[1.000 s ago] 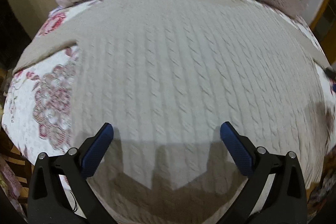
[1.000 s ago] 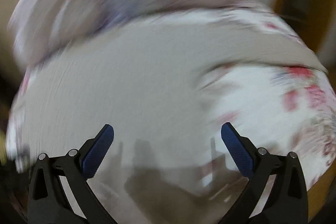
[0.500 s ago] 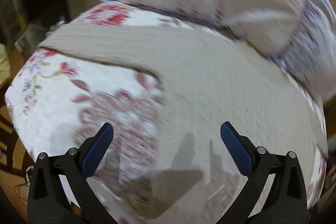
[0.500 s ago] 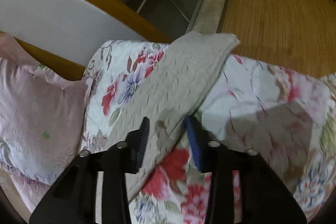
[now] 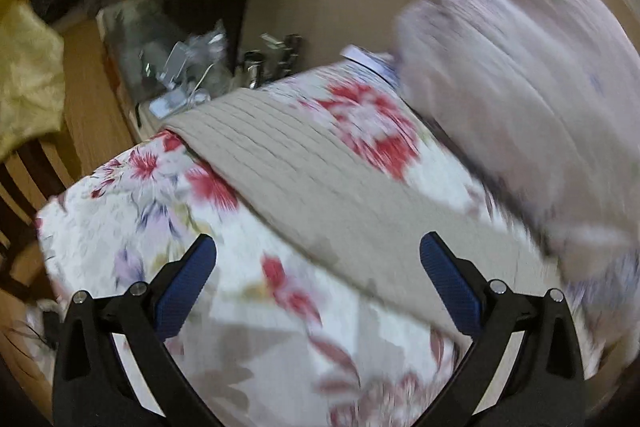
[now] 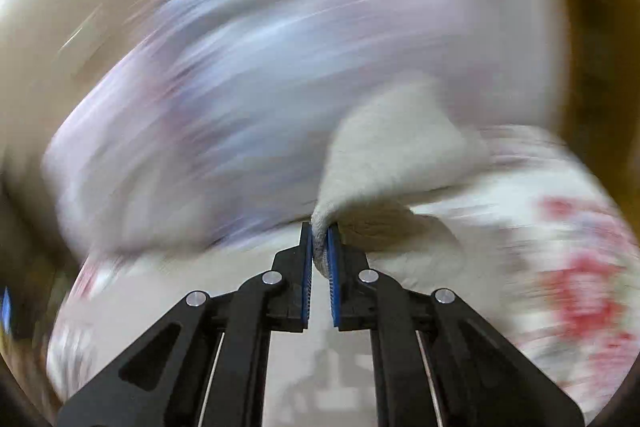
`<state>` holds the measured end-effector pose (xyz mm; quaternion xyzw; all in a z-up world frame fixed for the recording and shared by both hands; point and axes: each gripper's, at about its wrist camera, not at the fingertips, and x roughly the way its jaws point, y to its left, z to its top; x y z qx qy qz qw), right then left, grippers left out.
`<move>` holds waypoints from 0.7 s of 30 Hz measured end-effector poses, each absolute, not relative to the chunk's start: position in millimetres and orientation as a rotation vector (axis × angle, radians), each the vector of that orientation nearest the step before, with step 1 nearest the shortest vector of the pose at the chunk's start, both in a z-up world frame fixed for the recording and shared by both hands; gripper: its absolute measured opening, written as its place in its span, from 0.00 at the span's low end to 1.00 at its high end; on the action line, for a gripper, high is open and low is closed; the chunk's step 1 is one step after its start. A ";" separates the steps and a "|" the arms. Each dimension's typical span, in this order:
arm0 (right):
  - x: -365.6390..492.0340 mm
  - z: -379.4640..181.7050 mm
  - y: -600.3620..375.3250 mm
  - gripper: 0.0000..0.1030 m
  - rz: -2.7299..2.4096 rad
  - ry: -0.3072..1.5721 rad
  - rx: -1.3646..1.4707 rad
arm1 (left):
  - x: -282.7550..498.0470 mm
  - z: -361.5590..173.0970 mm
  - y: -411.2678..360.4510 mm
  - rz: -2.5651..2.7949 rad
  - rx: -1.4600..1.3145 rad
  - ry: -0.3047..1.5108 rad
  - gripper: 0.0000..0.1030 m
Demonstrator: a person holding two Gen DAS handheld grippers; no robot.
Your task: Fold small clothes
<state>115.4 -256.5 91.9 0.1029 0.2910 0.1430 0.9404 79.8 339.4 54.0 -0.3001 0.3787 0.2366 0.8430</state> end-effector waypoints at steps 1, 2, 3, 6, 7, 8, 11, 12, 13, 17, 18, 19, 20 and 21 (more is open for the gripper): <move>116.4 79.2 -217.0 0.23 0.382 0.660 0.169 | 82.1 51.1 348.9 0.511 -0.664 0.795 0.98; 113.2 66.1 -181.6 0.32 0.460 0.727 0.126 | 85.2 46.8 362.7 0.524 -0.705 0.786 0.98; 106.6 51.2 -144.8 0.44 0.519 0.789 0.081 | 88.4 43.8 371.1 0.534 -0.722 0.787 0.97; 90.5 37.7 -118.0 0.55 0.572 0.833 0.106 | 94.3 36.7 393.7 0.551 -0.771 0.787 0.92; 89.2 35.8 -121.7 0.62 0.555 0.845 0.122 | 96.4 34.2 401.0 0.541 -0.794 0.787 0.88; 91.3 35.1 -128.9 0.64 0.516 0.854 0.131 | 98.5 31.9 406.8 0.530 -0.814 0.787 0.82; 88.7 29.3 -169.9 0.64 0.411 0.880 0.199 | 102.1 25.2 421.7 0.525 -0.873 0.795 0.62; 92.1 26.6 -183.8 0.64 0.366 0.889 0.245 | 101.7 22.0 427.7 0.531 -0.902 0.797 0.51; 92.4 25.7 -194.7 0.64 0.336 0.892 0.273 | 100.8 20.7 432.4 0.540 -0.920 0.793 0.44; 85.0 24.4 -209.0 0.66 0.284 0.894 0.279 | 104.9 17.5 446.4 0.576 -0.944 0.801 0.11; 82.6 22.9 -211.8 0.66 0.283 0.899 0.275 | 106.3 21.0 444.4 0.574 -0.930 0.793 0.09; 80.5 21.2 -213.6 0.66 0.283 0.901 0.273 | 109.5 31.3 437.0 0.564 -0.880 0.774 0.08; 78.6 22.1 -216.3 0.66 0.282 0.901 0.273 | 113.8 40.9 429.4 0.554 -0.823 0.761 0.08; 76.3 23.4 -224.0 0.66 0.273 0.897 0.274 | 121.2 59.4 409.9 0.519 -0.709 0.743 0.07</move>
